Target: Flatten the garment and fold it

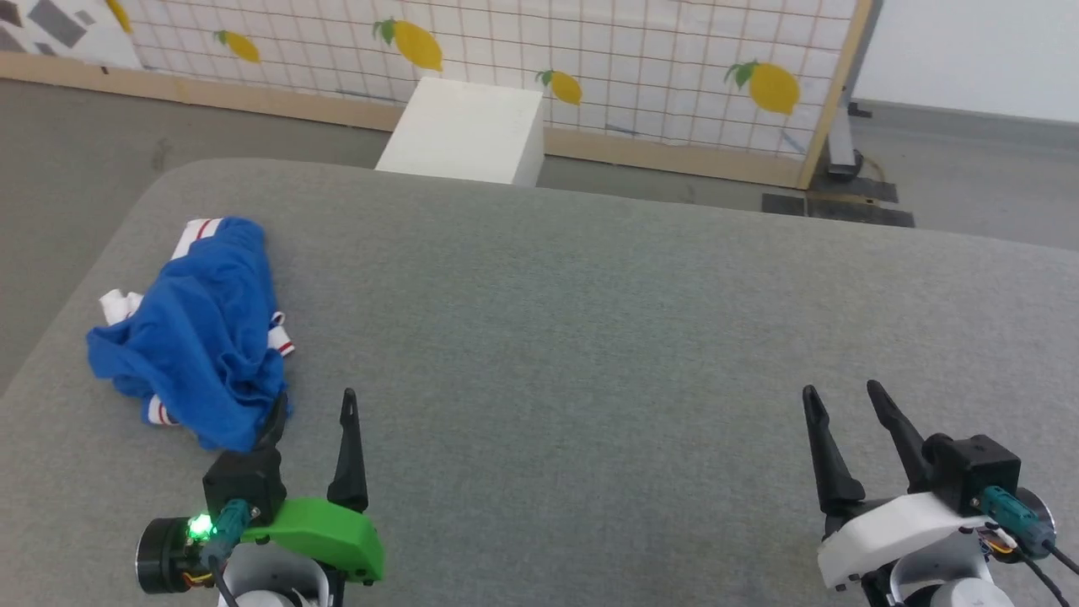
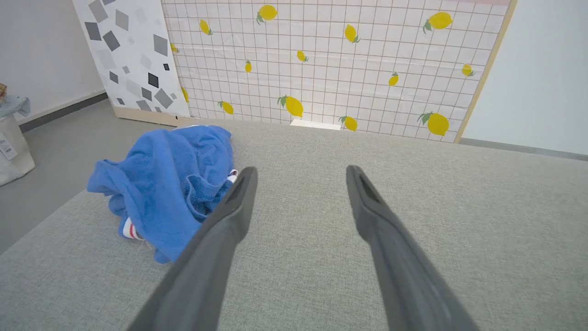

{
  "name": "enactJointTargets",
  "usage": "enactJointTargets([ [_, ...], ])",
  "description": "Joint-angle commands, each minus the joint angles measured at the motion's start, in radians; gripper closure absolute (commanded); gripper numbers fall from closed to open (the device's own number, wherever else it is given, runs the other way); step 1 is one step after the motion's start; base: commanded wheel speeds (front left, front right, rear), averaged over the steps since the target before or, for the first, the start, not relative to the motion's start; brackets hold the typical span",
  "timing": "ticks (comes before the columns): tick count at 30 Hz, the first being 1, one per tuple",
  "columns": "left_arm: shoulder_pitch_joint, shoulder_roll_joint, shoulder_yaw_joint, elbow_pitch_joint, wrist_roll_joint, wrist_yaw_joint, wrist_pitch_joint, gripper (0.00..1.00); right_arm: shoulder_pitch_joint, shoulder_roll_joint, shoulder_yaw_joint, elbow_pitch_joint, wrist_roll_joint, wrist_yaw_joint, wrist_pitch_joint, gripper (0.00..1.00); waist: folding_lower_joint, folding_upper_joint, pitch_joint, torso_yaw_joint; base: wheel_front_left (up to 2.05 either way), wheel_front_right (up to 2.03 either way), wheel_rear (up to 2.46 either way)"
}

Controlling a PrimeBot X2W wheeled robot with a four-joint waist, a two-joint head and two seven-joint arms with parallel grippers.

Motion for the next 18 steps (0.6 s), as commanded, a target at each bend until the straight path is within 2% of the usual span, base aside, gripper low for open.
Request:
enactJointTargets([
  [1, 0.013, -0.002, 0.001, 0.003, -0.010, 0.004, -0.011, 0.00, 0.016, 0.000, 0.002, 0.008, 0.014, -0.001, -0.011, 0.00, -0.0001, 0.0000, -0.002, 0.016, 0.00, 0.00, 0.00],
  [18, 0.027, -0.003, 0.008, 0.012, -0.036, 0.012, -0.046, 0.00, 0.024, 0.001, 0.007, 0.040, 0.047, -0.001, -0.046, 0.00, -0.0001, 0.0000, 0.000, 0.102, 0.00, 0.00, 0.00],
])
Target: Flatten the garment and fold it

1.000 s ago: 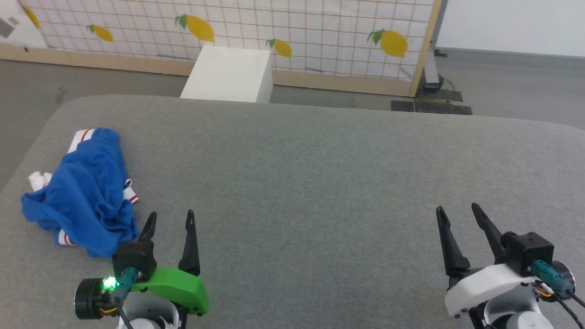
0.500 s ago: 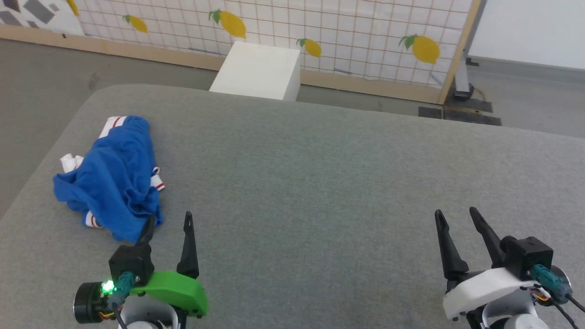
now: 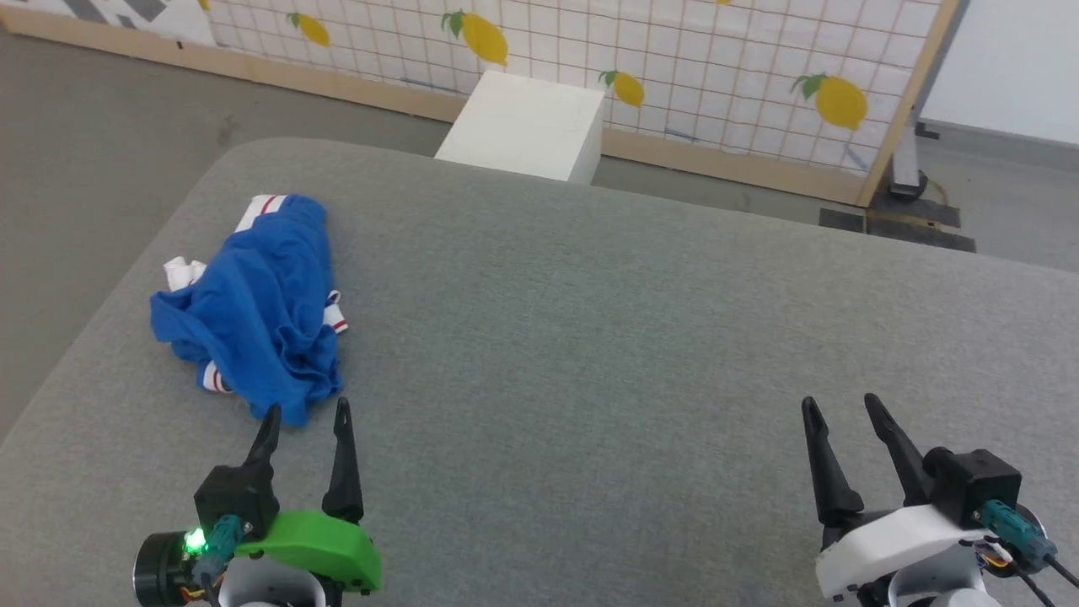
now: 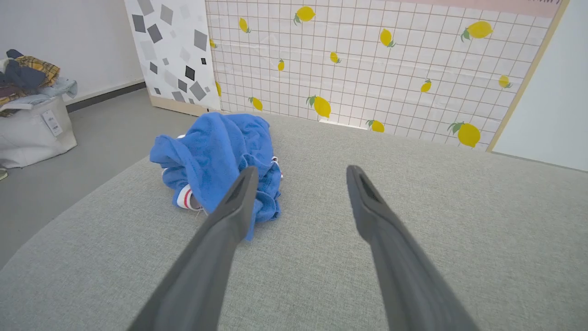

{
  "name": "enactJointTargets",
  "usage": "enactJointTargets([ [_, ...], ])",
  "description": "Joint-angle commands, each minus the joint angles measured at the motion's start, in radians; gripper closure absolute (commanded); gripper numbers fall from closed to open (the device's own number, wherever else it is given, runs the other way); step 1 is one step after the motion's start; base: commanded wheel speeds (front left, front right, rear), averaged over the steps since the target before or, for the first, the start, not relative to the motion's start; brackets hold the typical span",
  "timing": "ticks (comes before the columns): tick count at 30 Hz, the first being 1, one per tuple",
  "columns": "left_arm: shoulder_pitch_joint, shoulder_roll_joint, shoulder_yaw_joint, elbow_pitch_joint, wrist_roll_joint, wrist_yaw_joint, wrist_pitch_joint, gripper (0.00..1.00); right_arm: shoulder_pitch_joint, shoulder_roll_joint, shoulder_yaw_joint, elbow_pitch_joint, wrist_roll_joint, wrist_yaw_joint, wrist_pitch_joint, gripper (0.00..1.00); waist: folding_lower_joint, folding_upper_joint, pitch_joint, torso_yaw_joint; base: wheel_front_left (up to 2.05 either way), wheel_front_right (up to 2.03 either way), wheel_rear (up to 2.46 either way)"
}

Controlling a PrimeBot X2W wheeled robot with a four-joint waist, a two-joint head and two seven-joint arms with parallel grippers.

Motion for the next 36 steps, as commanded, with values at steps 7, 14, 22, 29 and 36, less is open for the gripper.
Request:
enactJointTargets([
  [7, 0.011, -0.003, 0.004, 0.007, -0.022, 0.011, -0.024, 0.00, 0.014, 0.000, 0.005, 0.016, 0.021, -0.001, -0.024, 0.00, -0.0001, 0.0000, 0.000, 0.041, 0.00, 0.00, 0.00],
  [14, 0.018, -0.003, 0.008, 0.012, -0.035, 0.015, -0.042, 0.00, 0.020, 0.000, 0.012, 0.032, 0.043, -0.001, -0.043, 0.00, -0.0001, 0.0000, -0.004, 0.077, 0.00, 0.00, 0.00],
  [22, 0.019, -0.003, 0.008, 0.018, -0.048, 0.018, -0.058, 0.00, 0.021, 0.000, 0.015, 0.048, 0.057, -0.001, -0.059, 0.00, -0.0001, 0.0000, -0.001, 0.108, 0.00, 0.00, 0.00],
  [29, 0.022, -0.004, 0.008, 0.025, -0.059, 0.020, -0.073, 0.00, 0.023, 0.001, 0.017, 0.065, 0.070, -0.001, -0.074, 0.00, -0.0001, 0.0000, -0.002, 0.134, 0.00, 0.00, 0.00],
  [36, 0.029, -0.004, 0.009, 0.032, -0.066, 0.023, -0.089, 0.00, 0.028, 0.001, 0.017, 0.086, 0.084, -0.001, -0.090, 0.00, -0.0001, 0.0000, -0.008, 0.161, 0.00, 0.00, 0.00],
])
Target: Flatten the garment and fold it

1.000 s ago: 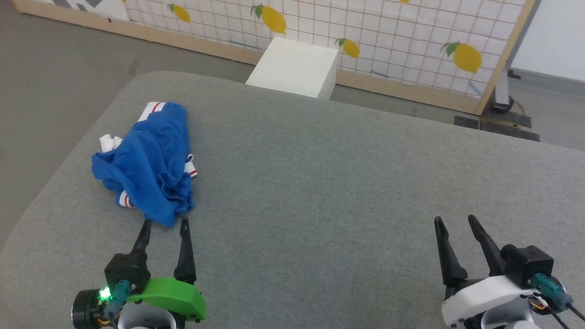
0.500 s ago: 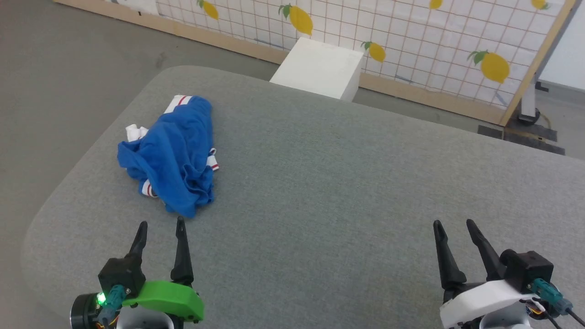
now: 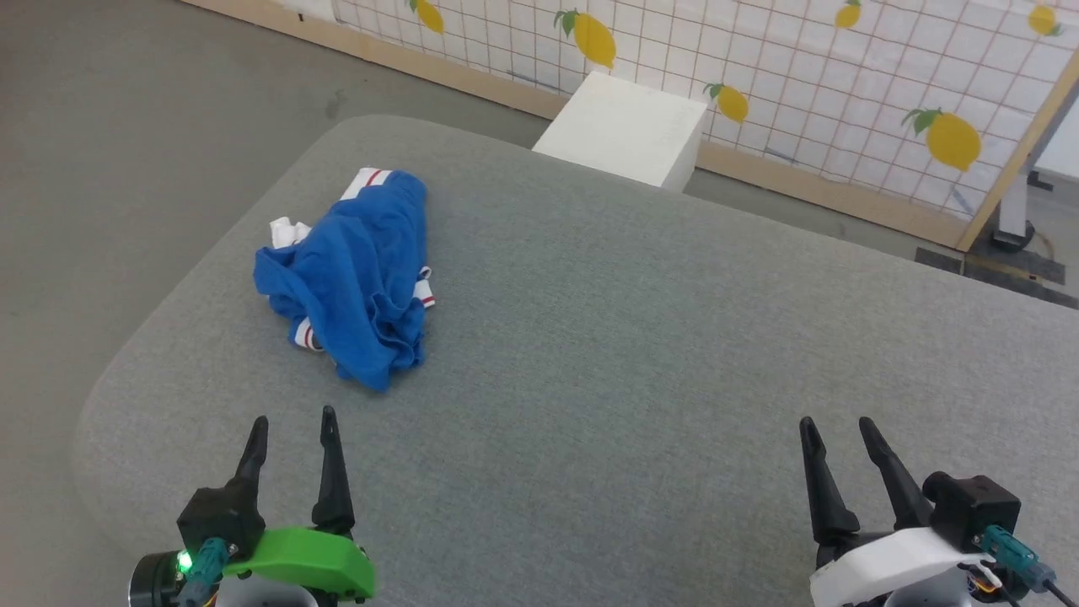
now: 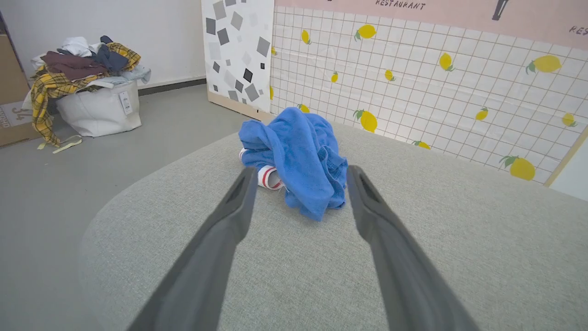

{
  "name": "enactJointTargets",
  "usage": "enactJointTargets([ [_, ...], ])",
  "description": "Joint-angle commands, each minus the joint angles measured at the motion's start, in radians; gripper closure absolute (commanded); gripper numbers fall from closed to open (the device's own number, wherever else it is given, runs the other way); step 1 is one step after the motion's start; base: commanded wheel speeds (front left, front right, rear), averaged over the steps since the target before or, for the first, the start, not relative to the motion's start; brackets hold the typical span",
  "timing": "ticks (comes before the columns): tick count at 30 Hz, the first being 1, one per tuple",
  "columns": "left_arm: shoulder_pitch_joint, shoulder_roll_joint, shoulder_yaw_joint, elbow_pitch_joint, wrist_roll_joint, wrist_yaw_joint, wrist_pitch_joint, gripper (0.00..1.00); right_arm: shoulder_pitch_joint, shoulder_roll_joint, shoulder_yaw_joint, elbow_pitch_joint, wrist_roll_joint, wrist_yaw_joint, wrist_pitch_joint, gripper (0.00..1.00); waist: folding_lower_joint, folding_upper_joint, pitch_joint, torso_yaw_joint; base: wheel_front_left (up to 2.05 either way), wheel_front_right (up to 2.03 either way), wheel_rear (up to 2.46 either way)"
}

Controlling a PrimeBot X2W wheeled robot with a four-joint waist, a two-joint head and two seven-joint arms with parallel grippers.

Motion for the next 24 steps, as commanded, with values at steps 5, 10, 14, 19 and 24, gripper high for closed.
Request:
enactJointTargets([
  [5, 0.018, -0.004, 0.005, 0.004, -0.010, 0.005, -0.020, 0.00, 0.024, 0.001, 0.002, 0.014, 0.024, -0.001, -0.020, 0.00, 0.0000, 0.0000, -0.006, 0.022, 0.00, 0.00, 0.00],
  [10, 0.022, -0.004, 0.005, 0.008, -0.017, 0.005, -0.030, 0.00, 0.028, 0.001, 0.004, 0.025, 0.038, -0.001, -0.030, 0.00, 0.0000, 0.0000, -0.006, 0.040, 0.00, 0.00, 0.00],
  [14, 0.026, -0.004, 0.006, 0.011, -0.024, 0.007, -0.038, 0.00, 0.032, 0.001, 0.007, 0.033, 0.047, -0.002, -0.039, 0.00, 0.0000, 0.0000, -0.008, 0.054, 0.00, 0.00, 0.00],
  [19, 0.028, -0.004, 0.006, 0.011, -0.024, 0.007, -0.039, 0.00, 0.033, 0.001, 0.006, 0.034, 0.044, -0.002, -0.040, 0.00, 0.0000, 0.0000, -0.008, 0.056, 0.00, 0.00, 0.00],
  [24, 0.027, -0.004, 0.008, 0.012, -0.026, 0.005, -0.039, 0.00, 0.033, 0.001, 0.005, 0.033, 0.038, -0.002, -0.040, 0.00, 0.0000, 0.0000, -0.005, 0.055, 0.00, 0.00, 0.00],
])
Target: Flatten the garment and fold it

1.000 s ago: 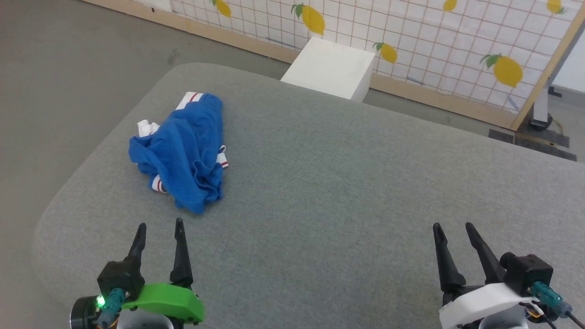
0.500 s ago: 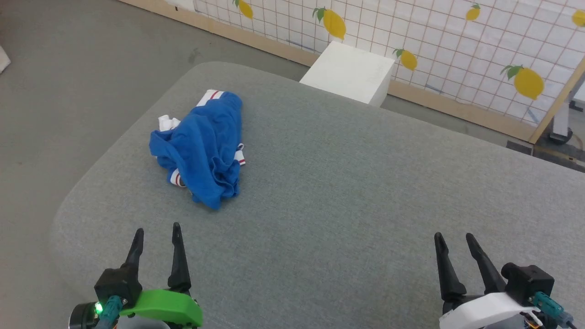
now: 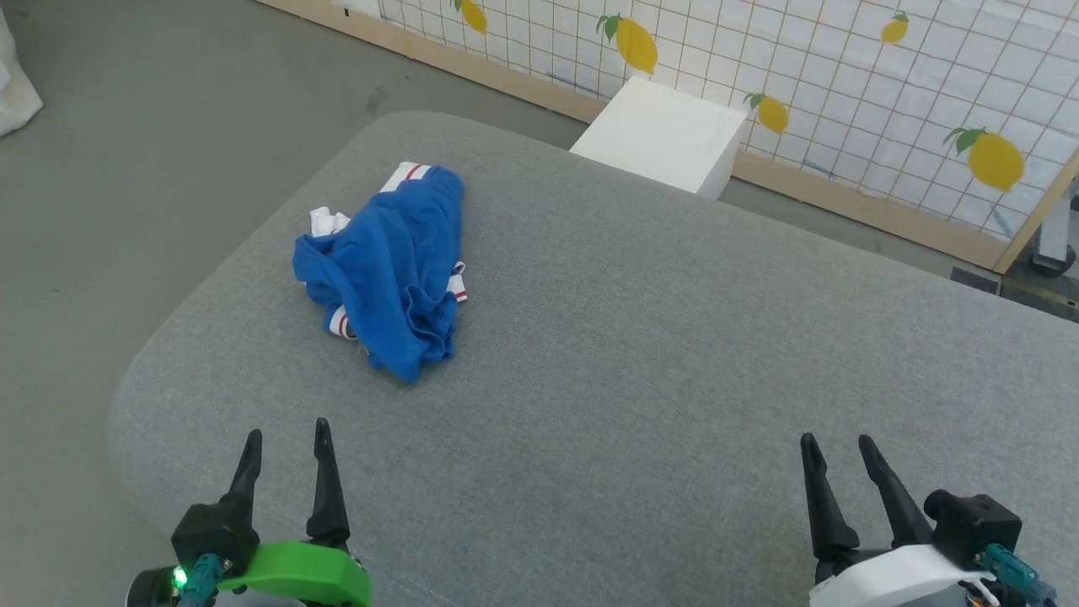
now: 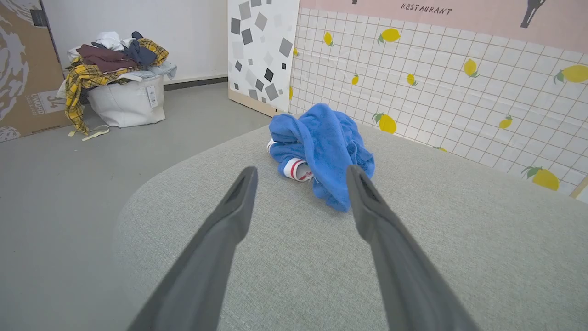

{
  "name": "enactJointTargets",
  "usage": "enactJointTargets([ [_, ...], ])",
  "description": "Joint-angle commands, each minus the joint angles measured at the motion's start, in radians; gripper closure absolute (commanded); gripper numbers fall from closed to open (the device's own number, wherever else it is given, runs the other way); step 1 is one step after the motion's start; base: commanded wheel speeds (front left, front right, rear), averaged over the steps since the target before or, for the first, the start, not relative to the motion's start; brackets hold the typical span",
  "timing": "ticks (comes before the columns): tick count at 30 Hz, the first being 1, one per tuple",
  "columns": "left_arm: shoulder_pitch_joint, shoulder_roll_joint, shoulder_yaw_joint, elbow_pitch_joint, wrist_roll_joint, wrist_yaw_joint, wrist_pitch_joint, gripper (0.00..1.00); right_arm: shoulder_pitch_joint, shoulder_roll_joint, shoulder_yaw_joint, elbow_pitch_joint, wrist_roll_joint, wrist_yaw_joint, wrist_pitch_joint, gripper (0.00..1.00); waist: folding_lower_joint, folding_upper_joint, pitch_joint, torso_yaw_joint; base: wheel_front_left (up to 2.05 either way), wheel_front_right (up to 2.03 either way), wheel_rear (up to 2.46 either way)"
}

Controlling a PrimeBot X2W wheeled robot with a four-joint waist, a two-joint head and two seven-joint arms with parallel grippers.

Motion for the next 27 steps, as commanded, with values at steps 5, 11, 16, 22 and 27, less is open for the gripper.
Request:
enactJointTargets([
  [5, 0.006, -0.004, 0.004, 0.001, -0.012, 0.002, -0.007, 0.00, 0.011, 0.001, -0.003, 0.001, -0.002, -0.002, -0.006, 0.00, 0.0000, 0.0000, 0.003, -0.003, 0.00, 0.00, 0.00],
  [11, -0.058, 0.006, 0.011, 0.032, -0.029, -0.031, -0.007, 0.00, 0.001, 0.001, -0.006, -0.003, -0.016, -0.002, -0.003, 0.00, 0.0000, 0.0000, 0.025, -0.016, 0.00, 0.00, 0.00],
  [16, -0.209, 0.025, 0.063, 0.116, -0.143, -0.078, 0.059, 0.00, -0.016, 0.001, -0.017, -0.028, -0.049, -0.002, 0.021, 0.00, 0.0000, 0.0000, 0.075, -0.047, 0.00, 0.00, 0.00],
  [22, -0.417, 0.083, 0.109, 0.246, -0.256, -0.103, 0.232, 0.00, -0.042, 0.001, -0.047, -0.087, -0.095, -0.002, 0.066, 0.00, 0.0000, 0.0000, 0.174, -0.115, 0.00, 0.00, 0.00],
  [27, -0.535, 0.105, 0.139, 0.380, -0.360, -0.094, 0.444, 0.00, -0.058, 0.001, -0.059, -0.129, -0.118, -0.002, 0.092, 0.00, 0.0000, 0.0000, 0.248, -0.171, 0.00, 0.00, 0.00],
])
